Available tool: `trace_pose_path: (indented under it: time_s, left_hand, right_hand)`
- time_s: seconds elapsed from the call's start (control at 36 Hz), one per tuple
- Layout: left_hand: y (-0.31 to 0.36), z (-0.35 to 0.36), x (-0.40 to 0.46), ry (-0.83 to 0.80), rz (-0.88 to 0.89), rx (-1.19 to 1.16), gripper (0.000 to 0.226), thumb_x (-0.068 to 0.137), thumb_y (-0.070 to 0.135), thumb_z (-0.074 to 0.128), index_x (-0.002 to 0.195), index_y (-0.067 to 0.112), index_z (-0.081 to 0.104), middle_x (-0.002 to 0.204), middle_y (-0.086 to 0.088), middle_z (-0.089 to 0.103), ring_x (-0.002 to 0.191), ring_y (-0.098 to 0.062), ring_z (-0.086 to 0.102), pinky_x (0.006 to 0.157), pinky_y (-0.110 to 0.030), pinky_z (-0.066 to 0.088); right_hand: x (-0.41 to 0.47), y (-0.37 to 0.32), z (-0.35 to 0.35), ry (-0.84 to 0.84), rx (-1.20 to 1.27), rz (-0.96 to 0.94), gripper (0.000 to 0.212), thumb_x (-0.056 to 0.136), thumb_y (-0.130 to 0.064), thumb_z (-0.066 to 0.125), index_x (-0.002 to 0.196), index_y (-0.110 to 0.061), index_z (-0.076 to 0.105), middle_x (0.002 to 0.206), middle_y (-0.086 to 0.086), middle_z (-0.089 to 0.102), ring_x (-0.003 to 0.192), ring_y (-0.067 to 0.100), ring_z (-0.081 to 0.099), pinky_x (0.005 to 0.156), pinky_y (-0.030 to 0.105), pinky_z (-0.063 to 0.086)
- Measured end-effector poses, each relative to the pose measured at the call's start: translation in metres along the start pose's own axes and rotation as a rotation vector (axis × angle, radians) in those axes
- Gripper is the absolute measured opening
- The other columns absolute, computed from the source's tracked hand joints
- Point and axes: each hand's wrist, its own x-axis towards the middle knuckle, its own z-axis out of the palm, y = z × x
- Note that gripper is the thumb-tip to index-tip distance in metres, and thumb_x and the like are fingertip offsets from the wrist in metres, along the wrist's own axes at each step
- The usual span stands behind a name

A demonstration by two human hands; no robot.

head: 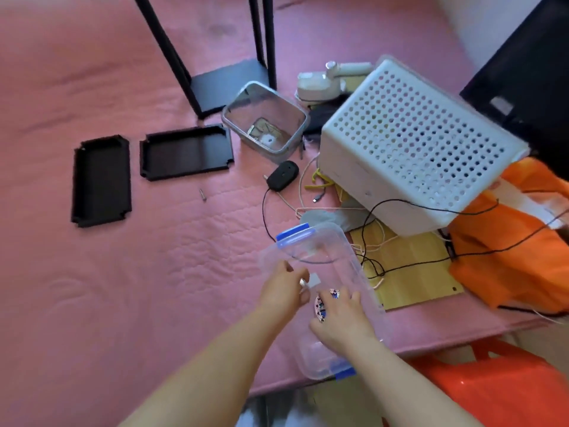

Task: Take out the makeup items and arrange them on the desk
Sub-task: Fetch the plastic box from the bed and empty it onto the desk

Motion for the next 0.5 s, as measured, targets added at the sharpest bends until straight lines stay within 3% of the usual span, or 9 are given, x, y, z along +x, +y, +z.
trace_pose_path:
  time_s: [0.08,0.22,0.5]
  left_hand:
    - [-0.006,-0.026,-0.04,0.12,-0.013,-0.076,0.021,0.085,0.018,0.058,0.107,0.018,0.06,0.101,0.004,0.033,0.077,-0.019,0.046,0.063,-0.022,0.028]
    - [-0.058,-0.064,-0.115,0.246,-0.044,-0.15,0.021,0.083,0.019,0.059,0.104,0.017,0.062,0.103,-0.003,0.041,0.079,-0.025,0.056,0.074,-0.033,0.048]
    - [-0.207,-0.112,-0.313,0.44,-0.439,-0.157,0.033,0.09,0.036,0.053,0.122,0.028,0.058,0.122,-0.003,0.049,0.108,-0.024,0.056,0.084,-0.029,0.043]
  right_hand:
    - [-0.029,-0.024,-0.017,0.006,-0.027,-0.025,0.055,0.082,-0.038,0.046,0.135,-0.027,0.034,0.128,0.014,0.038,0.118,0.033,0.03,0.096,0.038,0.037]
    - [-0.075,-0.077,-0.023,0.007,-0.122,-0.099,0.048,0.076,-0.044,0.049,0.12,-0.025,0.045,0.123,0.012,0.043,0.116,0.033,0.035,0.092,0.035,0.038]
    - [-0.182,-0.246,0.058,-0.035,-0.293,-0.432,0.052,0.079,-0.041,0.052,0.128,-0.027,0.042,0.123,0.009,0.042,0.115,0.03,0.039,0.09,0.033,0.039]
